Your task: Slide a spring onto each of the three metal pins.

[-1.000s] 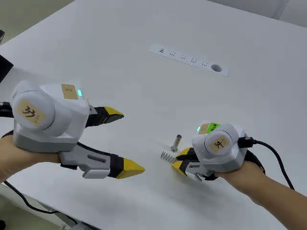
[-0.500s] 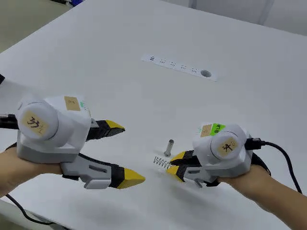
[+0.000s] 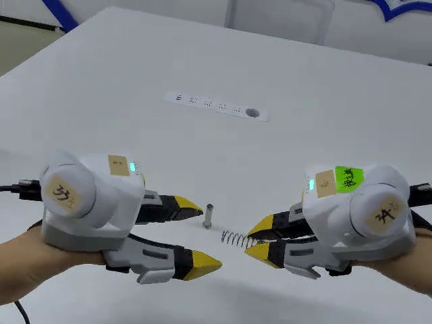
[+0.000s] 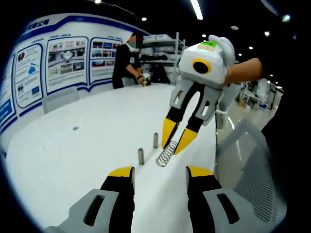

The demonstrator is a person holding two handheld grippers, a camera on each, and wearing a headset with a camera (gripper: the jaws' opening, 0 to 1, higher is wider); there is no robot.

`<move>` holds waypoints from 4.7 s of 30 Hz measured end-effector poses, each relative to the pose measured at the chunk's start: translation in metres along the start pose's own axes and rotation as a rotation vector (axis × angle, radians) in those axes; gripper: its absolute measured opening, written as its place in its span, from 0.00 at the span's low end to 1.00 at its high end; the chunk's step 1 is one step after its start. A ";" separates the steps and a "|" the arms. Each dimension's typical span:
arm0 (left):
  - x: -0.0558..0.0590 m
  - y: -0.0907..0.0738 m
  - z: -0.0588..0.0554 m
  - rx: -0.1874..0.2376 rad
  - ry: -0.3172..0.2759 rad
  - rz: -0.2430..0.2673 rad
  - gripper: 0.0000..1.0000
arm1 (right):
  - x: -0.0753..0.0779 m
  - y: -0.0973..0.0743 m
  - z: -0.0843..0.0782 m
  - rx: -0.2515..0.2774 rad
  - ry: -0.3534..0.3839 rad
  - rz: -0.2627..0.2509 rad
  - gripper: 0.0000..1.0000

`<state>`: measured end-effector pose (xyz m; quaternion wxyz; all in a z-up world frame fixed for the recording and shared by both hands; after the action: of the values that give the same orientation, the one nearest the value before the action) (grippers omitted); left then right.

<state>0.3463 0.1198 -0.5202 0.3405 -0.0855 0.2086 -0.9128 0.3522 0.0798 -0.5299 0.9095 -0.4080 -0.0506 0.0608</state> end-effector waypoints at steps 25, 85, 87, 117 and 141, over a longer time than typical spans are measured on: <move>0.035 0.002 0.003 0.008 0.055 -0.088 0.14 | -0.029 -0.006 0.013 0.019 -0.090 0.093 0.11; 0.029 -0.005 0.011 0.041 0.196 -0.114 0.09 | -0.025 -0.024 0.070 0.363 0.058 0.150 0.12; 0.028 -0.006 0.011 0.042 0.192 -0.110 0.09 | -0.024 -0.022 0.073 0.369 0.060 0.148 0.12; -0.013 -0.025 -0.011 -0.006 0.106 0.024 0.34 | -0.007 -0.001 0.100 0.346 0.018 0.151 0.11; -0.041 -0.051 -0.023 -0.006 0.055 0.135 0.65 | 0.083 0.013 0.071 0.326 0.187 -0.040 0.11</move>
<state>0.3405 0.1885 -0.5194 0.3952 -0.0473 0.2257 -0.8892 0.4230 0.1537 -0.4890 0.9654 -0.2580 0.0368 0.0121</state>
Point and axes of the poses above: the centre of the closed fingertips' face, and the gripper's own axes: y roughly forward along the fingers, x roughly to its right, z roughly out of its top, the point moved 1 cm from there along -y, roughly backward along the fingers, and after that the axes turned 9 degrees about z, right-handed, at the moved point
